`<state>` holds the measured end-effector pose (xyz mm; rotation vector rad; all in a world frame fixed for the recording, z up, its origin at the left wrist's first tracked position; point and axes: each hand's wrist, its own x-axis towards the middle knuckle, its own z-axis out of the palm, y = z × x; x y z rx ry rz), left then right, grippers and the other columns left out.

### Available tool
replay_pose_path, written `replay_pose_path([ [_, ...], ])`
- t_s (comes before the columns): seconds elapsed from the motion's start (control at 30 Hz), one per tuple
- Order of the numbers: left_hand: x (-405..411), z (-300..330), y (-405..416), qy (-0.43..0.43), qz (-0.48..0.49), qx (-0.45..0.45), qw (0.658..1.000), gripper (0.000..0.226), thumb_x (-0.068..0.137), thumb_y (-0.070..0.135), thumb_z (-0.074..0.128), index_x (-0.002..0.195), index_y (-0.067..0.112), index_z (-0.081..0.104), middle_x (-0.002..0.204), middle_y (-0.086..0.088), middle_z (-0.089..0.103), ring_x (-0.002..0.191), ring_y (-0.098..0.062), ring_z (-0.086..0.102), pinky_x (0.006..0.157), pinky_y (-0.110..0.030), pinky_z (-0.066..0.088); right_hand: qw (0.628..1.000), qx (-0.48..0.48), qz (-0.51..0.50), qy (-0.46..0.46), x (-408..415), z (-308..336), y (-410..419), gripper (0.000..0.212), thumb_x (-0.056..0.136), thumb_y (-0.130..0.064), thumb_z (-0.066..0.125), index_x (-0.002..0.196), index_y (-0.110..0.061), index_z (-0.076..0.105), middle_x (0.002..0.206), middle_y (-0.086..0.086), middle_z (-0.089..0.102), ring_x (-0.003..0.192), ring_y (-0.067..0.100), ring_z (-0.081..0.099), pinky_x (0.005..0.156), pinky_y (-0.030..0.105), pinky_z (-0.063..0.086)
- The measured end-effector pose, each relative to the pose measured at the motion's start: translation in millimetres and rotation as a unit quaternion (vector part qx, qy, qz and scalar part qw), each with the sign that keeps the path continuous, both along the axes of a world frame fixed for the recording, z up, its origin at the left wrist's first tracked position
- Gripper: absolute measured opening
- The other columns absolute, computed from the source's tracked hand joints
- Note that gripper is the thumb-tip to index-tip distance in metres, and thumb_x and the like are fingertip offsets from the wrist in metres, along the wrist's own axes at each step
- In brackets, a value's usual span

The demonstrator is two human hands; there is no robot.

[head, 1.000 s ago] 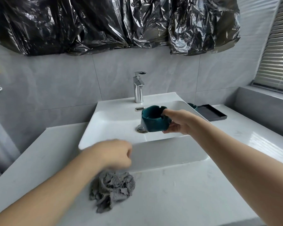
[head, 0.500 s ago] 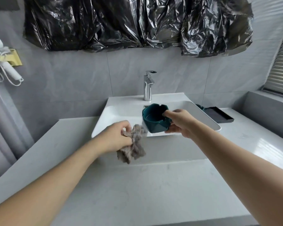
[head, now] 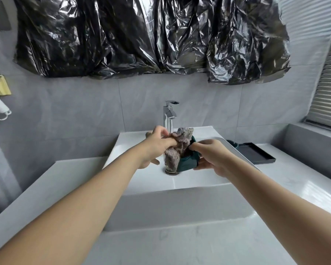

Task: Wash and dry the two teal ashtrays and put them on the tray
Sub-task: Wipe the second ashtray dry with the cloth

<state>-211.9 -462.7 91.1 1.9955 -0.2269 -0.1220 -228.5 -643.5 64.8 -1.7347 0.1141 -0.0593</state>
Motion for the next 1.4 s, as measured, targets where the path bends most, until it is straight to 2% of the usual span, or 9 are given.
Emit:
replay_pose_path([
  [0.1,30,-9,-5,0.084,-0.049,-0.071,0.993,0.064,0.077,0.023,0.077,0.123,0.022,0.033,0.111,-0.008,0.061,0.08,-0.026,0.065,0.075,-0.052,0.06,0.999,-0.021,0.013,-0.022,24,0,-5,0.022,0.085,-0.015,0.065,0.103,-0.002,0.067,0.083,0.013,0.072,0.066,0.024,0.072,0.06,0.035,0.061],
  [0.27,82,-32,-17,0.044,-0.075,-0.05,0.995,0.026,0.086,-0.001,0.067,0.107,0.013,0.059,0.086,-0.008,0.074,0.065,-0.024,0.072,0.07,-0.05,0.062,0.996,-0.031,0.085,-0.028,58,-18,-26,0.027,0.09,-0.017,0.068,0.116,-0.011,0.064,0.102,0.016,0.074,0.084,0.025,0.074,0.076,0.039,0.062],
  [0.37,107,-50,-18,0.051,-0.051,-0.079,0.994,0.03,0.088,-0.004,0.062,0.114,0.011,0.057,0.094,-0.011,0.074,0.071,-0.028,0.074,0.065,-0.05,0.062,0.972,-0.139,0.151,-0.114,73,-40,-49,0.063,0.08,-0.024,0.074,0.138,-0.021,0.048,0.125,0.008,0.065,0.101,0.016,0.069,0.092,0.039,0.056],
  [0.5,121,-65,-19,0.076,-0.08,-0.089,0.99,0.039,0.088,-0.01,0.049,0.118,0.011,0.062,0.099,-0.014,0.076,0.077,-0.03,0.074,0.067,-0.051,0.062,0.811,-0.481,0.177,-0.284,97,-57,-64,0.108,0.071,-0.038,0.081,0.15,-0.039,0.008,0.153,-0.013,0.029,0.128,0.002,0.045,0.104,0.019,0.039],
  [0.83,111,-67,-22,0.128,-0.216,-0.121,0.96,0.031,0.081,0.013,0.059,0.109,0.01,0.07,0.096,-0.012,0.07,0.082,-0.025,0.065,0.068,-0.036,0.057,0.619,-0.516,0.101,-0.583,115,-57,-62,0.034,0.08,-0.017,0.073,0.101,-0.015,0.046,0.119,0.008,0.056,0.11,0.029,0.056,0.082,0.039,0.054],
  [1.0,109,-61,-23,0.128,-0.2,-0.227,0.945,0.034,0.091,0.014,0.043,0.119,0.026,0.058,0.111,-0.014,0.061,0.091,-0.031,0.056,0.073,-0.044,0.053,0.63,-0.519,0.085,-0.571,115,-53,-69,0.037,0.076,-0.006,0.074,0.095,-0.017,0.043,0.099,0.01,0.06,0.099,0.034,0.058,0.077,0.044,0.051],
  [1.2,98,-65,-32,-0.044,-0.167,-0.133,0.976,0.016,0.102,0.007,0.047,0.108,0.017,0.058,0.102,-0.01,0.069,0.079,-0.02,0.065,0.066,-0.044,0.062,0.651,-0.525,0.101,-0.539,115,-54,-74,0.046,0.073,-0.001,0.075,0.097,-0.02,0.04,0.095,0.006,0.057,0.089,0.029,0.055,0.08,0.035,0.048],
  [1.3,95,-63,-31,-0.076,-0.181,-0.07,0.978,0.033,0.101,0.007,0.046,0.106,0.025,0.073,0.114,-0.005,0.069,0.097,-0.016,0.066,0.089,-0.044,0.058,0.669,-0.515,0.105,-0.525,113,-52,-80,0.047,0.074,-0.003,0.076,0.097,-0.022,0.04,0.096,0.0,0.056,0.088,0.019,0.05,0.083,0.024,0.042],
  [1.4,97,-63,-27,-0.251,-0.153,0.038,0.955,0.03,0.097,0.017,0.049,0.109,0.036,0.07,0.132,0.017,0.052,0.126,-0.002,0.046,0.108,-0.023,0.034,0.679,-0.515,0.098,-0.514,113,-53,-84,0.048,0.074,-0.005,0.076,0.098,-0.024,0.039,0.097,-0.004,0.052,0.089,0.013,0.044,0.081,0.022,0.041],
])
